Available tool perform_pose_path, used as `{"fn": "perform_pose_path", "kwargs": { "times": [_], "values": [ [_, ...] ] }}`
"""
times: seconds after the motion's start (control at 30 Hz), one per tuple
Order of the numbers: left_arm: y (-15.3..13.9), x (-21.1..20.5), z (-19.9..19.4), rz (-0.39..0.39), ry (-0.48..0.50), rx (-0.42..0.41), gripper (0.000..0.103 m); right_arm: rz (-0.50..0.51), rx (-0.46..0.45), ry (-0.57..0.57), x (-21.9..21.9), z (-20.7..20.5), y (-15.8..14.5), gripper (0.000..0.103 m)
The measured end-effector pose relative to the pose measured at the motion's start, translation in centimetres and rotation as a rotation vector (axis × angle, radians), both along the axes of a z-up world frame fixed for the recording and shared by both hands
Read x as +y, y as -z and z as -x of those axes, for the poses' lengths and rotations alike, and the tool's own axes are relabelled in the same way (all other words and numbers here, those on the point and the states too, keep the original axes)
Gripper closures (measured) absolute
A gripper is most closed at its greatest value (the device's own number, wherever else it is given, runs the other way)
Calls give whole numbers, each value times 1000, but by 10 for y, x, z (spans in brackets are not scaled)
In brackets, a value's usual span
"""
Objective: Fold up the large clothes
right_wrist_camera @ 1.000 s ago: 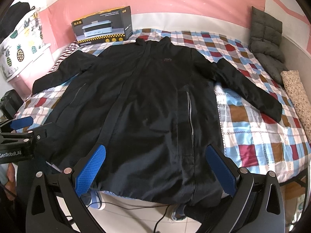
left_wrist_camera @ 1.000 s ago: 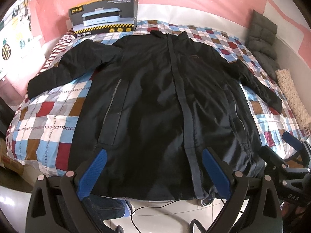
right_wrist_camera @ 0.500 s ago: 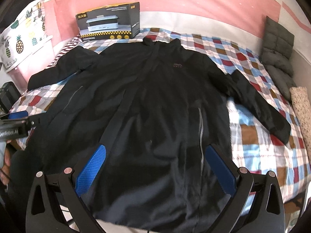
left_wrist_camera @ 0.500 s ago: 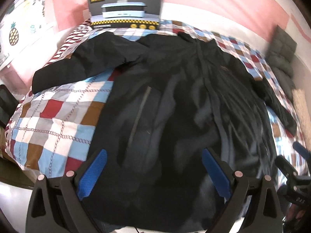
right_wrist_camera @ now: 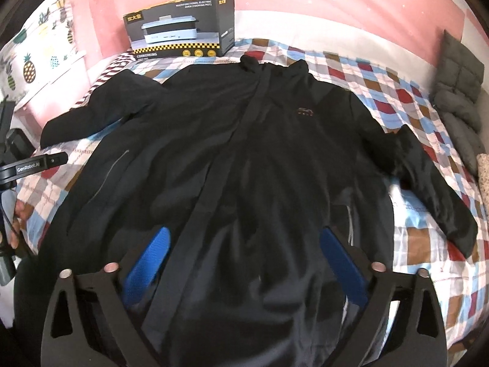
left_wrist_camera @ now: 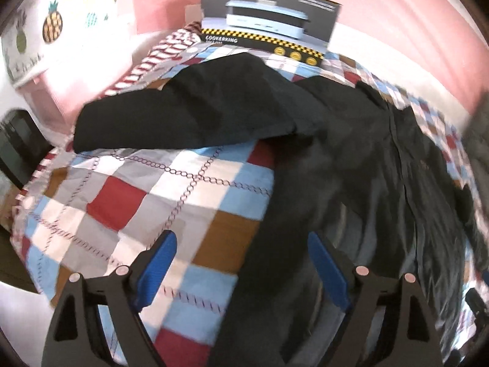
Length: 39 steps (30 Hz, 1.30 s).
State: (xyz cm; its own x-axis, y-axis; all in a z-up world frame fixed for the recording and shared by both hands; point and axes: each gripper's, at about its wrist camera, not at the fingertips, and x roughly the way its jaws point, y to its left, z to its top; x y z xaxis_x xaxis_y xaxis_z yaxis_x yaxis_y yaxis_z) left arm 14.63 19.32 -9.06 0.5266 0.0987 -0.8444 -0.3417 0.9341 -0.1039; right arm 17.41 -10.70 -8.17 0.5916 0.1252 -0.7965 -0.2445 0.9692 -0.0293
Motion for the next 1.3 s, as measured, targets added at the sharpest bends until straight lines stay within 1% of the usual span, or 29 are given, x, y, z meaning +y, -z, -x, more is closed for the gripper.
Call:
{"fn": "perform_pose_path", "kwargs": {
  "times": [0.1,0.17,0.2,0.33,0.43,0.53,0.67,0.73,0.77,0.8,0.83,0.87,0.9,0.97,1.03,1.1,1.2,1.3],
  "values": [
    [9,29,-12,19,-57,4,15,10,-15,-9,4,-11,0,9],
    [15,50,-20,23,-103,6,18,18,-15,-13,5,-18,2,14],
    [17,61,-24,32,-124,-1,20,17,-10,-15,6,-23,3,15],
    [27,106,-37,66,-226,-26,22,7,15,8,3,-37,12,15],
    [38,139,-47,122,-291,-40,23,-12,27,16,1,-41,18,15],
    [49,165,-57,122,-351,-49,23,-36,66,27,-1,-50,28,15],
    [63,189,-66,147,-428,-53,24,-51,97,39,-3,-57,37,15],
    [72,197,-73,153,-449,-46,29,-53,102,48,-3,-59,38,15],
    [76,199,-76,147,-453,-50,34,-50,106,47,-3,-60,39,16],
    [75,200,-78,133,-447,-61,45,-44,106,43,-2,-60,40,18],
    [74,198,-82,112,-430,-68,52,-35,104,38,-1,-60,41,26],
    [72,196,-87,102,-412,-65,63,-28,104,36,-1,-60,41,32],
    [68,194,-90,91,-406,-62,74,-20,106,34,-1,-61,42,34],
    [54,190,-92,74,-384,-78,88,-26,108,36,-4,-61,42,43],
    [34,183,-91,63,-354,-114,90,-34,108,43,-8,-60,42,47],
    [9,174,-90,49,-314,-158,92,-45,105,48,-13,-57,40,47],
    [-38,153,-92,15,-238,-238,93,-63,95,57,-20,-52,37,47],
    [-89,121,-96,-33,-149,-339,93,-81,83,77,-31,-47,35,47]
  ]
}}
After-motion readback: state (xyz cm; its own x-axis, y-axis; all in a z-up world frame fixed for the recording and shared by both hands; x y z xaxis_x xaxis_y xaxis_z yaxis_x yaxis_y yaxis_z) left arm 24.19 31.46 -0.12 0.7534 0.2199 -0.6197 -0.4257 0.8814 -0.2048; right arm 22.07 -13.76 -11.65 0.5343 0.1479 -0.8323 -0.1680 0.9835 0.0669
